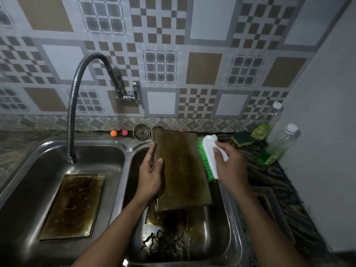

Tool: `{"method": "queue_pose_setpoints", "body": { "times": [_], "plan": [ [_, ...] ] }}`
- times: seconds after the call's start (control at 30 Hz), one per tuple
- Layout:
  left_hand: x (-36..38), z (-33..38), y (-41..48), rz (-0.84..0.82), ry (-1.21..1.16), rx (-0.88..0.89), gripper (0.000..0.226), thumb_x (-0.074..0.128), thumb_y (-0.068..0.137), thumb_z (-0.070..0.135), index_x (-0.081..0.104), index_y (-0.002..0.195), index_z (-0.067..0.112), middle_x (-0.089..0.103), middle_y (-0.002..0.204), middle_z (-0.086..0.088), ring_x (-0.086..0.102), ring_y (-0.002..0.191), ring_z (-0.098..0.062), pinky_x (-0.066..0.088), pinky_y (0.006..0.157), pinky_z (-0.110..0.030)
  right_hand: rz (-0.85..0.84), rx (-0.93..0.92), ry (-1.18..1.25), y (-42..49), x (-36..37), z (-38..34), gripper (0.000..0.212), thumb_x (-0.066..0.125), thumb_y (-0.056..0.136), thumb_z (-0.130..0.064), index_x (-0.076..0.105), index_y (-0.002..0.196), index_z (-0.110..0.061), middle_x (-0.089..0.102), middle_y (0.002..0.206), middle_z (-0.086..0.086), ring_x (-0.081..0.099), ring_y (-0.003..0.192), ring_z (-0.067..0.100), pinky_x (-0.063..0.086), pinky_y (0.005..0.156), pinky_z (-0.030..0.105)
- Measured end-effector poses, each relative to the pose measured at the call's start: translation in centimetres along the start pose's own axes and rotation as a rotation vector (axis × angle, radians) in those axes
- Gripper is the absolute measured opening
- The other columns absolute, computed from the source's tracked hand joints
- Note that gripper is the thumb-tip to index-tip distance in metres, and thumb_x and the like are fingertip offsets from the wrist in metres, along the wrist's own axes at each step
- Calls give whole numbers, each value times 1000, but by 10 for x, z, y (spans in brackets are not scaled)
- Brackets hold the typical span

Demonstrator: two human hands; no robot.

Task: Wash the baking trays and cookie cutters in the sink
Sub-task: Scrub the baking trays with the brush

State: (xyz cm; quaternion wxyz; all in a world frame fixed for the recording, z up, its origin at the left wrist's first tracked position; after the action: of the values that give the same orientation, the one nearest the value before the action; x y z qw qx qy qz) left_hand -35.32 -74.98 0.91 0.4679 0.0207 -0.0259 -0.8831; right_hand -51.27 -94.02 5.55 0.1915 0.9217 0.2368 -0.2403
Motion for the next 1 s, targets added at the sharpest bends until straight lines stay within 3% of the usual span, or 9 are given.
{"method": "queue_pose_setpoints", "body": {
  "times": [0.1,0.23,0.4,0.53,0.63,0.73,0.83,0.9,1.0],
  "plan": [
    [7,5,-4,-45,-20,27,54,45,101,1,33,148,23,43,125,33,45,107,31,38,83,4,-25,23,-20,18,34,-22,32,52,98,-29,61,128,-19,62,130,1,57,117,19,42,88,24],
    [7,4,1,-66,-12,46,51,46,102,9,35,147,29,45,139,27,43,127,15,38,101,-9,-25,4,20,20,67,-59,31,50,98,-33,62,125,-23,63,128,1,58,116,20,44,87,26],
    [-9,1,12,35,-82,25,48,42,103,8,38,146,27,52,137,18,52,125,4,44,102,-19,-95,-115,35,0,82,-75,28,56,96,-26,68,120,-18,68,119,-3,60,109,12,40,83,17],
    [-16,11,13,32,-30,79,49,42,103,7,35,146,30,43,135,33,39,126,20,33,104,-6,-10,25,-30,19,44,-27,28,56,97,-24,67,120,-13,68,119,4,62,109,21,40,82,19],
    [-3,17,10,-60,-28,104,49,42,103,7,35,147,26,44,131,38,41,124,21,35,104,-7,50,88,-13,30,29,-21,30,54,98,-22,65,123,-8,66,123,7,61,109,21,40,80,16],
    [6,21,12,-46,-54,116,47,42,103,8,36,148,22,49,128,37,46,122,18,39,101,-9,7,40,48,17,49,-54,29,54,98,-24,64,124,-14,63,113,-8,58,95,8,36,57,-2],
    [-7,18,23,65,-143,87,47,39,104,8,34,150,20,57,127,27,55,119,8,46,96,-16,-53,-69,110,-18,71,-78,26,56,96,-26,68,119,-20,63,109,-16,59,97,3,36,67,-4],
    [-25,16,28,174,-155,84,46,39,105,8,36,148,21,56,136,18,52,127,-1,46,103,-23,-90,-123,141,-37,77,-74,25,58,95,-25,69,117,-19,67,114,-14,60,104,-1,37,81,-1],
    [-39,16,26,215,-167,104,46,40,104,8,37,148,20,48,148,1,47,134,-10,42,109,-26,-31,-63,104,-30,62,-44,24,60,94,-20,71,115,-14,69,112,-6,62,103,6,41,82,8]
  ]
}}
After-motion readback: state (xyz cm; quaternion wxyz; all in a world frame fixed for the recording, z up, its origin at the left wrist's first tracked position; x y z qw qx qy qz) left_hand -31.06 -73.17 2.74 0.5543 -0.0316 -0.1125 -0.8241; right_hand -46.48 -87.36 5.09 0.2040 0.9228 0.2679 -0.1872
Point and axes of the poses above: each hand's wrist, its own y-axis towards the middle knuckle, its own x-axis out of the palm, z = x × y, the point moved 9 cm from there along y, towards the middle knuckle
